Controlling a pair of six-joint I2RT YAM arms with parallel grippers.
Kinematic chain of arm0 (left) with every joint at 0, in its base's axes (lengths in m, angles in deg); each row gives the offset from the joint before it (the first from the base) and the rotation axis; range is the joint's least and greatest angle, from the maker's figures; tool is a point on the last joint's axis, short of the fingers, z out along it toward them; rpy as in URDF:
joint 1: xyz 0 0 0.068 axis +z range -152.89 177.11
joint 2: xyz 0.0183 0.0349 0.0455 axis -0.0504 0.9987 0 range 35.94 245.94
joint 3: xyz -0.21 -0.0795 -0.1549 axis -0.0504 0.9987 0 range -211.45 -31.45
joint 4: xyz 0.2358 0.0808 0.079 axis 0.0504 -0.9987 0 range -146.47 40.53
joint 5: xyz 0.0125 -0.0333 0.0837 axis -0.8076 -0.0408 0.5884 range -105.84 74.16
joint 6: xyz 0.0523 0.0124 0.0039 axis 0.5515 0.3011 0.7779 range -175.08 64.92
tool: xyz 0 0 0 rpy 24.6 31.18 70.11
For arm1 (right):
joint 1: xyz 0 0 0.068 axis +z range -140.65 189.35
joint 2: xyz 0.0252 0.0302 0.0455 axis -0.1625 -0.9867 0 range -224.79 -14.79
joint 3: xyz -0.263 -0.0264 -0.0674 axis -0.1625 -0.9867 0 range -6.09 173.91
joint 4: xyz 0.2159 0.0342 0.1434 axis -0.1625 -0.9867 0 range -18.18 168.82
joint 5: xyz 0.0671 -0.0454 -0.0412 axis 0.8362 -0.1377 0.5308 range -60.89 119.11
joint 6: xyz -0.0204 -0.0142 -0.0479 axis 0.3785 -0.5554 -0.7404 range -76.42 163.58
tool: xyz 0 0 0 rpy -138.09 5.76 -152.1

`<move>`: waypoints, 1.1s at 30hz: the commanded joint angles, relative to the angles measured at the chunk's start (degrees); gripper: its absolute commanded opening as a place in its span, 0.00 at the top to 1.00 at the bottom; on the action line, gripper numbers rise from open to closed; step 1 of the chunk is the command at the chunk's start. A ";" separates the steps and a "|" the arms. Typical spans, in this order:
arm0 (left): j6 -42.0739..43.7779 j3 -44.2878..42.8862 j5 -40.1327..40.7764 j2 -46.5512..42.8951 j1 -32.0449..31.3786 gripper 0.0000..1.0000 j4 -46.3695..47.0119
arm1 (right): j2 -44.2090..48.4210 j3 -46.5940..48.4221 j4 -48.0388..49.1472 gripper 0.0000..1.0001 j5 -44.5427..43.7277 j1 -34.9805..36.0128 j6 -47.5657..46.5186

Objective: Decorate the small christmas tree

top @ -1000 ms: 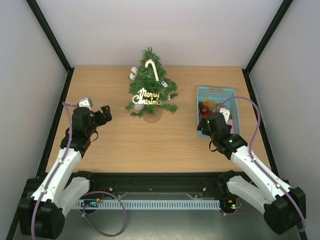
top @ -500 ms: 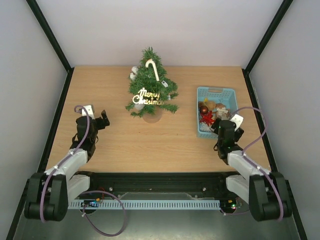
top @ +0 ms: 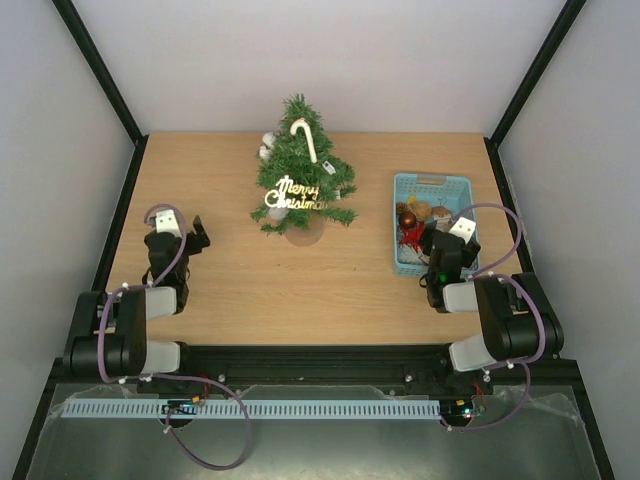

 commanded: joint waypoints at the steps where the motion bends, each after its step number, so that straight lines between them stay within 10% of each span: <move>1: -0.26 -1.21 -6.23 3.64 2.75 0.00 11.87 | -1.77 0.11 7.05 0.01 0.32 -0.66 -0.60; 7: 0.53 -0.37 -7.76 5.87 3.18 0.00 16.35 | -1.13 -2.02 9.22 0.01 5.69 -0.93 -2.41; 12: 2.04 4.30 -10.69 6.43 2.98 0.00 26.34 | -7.00 -11.33 34.65 0.01 8.07 -0.93 -4.81; 16: 2.17 8.86 -10.12 12.74 2.24 0.01 41.94 | -5.56 -5.33 20.60 0.01 9.06 -0.94 -4.62; 22: 3.74 1.49 -7.27 10.86 0.29 0.00 23.99 | -5.06 -4.85 18.69 0.01 9.69 -0.92 -4.77; 33: 3.92 1.47 -6.85 11.38 0.19 0.01 25.08 | -4.44 -5.63 19.43 0.01 9.29 -0.92 -4.67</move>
